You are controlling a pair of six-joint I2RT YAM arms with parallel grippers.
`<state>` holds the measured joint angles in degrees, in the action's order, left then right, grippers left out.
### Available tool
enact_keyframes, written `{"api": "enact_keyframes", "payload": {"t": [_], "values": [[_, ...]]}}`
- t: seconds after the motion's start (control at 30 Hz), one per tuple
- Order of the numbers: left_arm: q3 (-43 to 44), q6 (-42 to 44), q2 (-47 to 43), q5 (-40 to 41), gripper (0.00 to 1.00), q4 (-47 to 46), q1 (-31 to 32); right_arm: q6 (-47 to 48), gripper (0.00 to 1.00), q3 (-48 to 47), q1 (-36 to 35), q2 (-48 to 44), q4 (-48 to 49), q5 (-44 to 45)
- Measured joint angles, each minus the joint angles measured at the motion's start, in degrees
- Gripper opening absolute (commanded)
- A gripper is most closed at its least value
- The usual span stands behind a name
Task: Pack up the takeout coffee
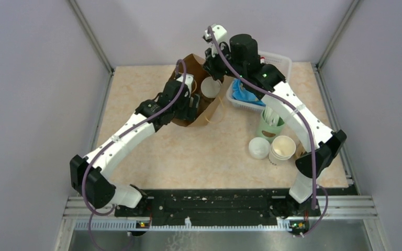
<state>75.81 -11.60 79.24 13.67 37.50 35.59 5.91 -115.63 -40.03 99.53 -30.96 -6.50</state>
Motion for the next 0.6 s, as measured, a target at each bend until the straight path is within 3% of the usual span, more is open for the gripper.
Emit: {"api": "enact_keyframes", "payload": {"t": [0.33, 0.6], "values": [[3.50, 1.33, 1.75, 0.55, 0.46, 0.61, -0.04, -4.39, 0.00, -2.67, 2.34, 1.40, -2.14, -1.57], [6.71, 2.36, 1.77, 0.79, 0.45, 4.09, -0.04, -16.55, 0.00, -6.88, 3.58, 3.50, -5.88, -3.06]]}}
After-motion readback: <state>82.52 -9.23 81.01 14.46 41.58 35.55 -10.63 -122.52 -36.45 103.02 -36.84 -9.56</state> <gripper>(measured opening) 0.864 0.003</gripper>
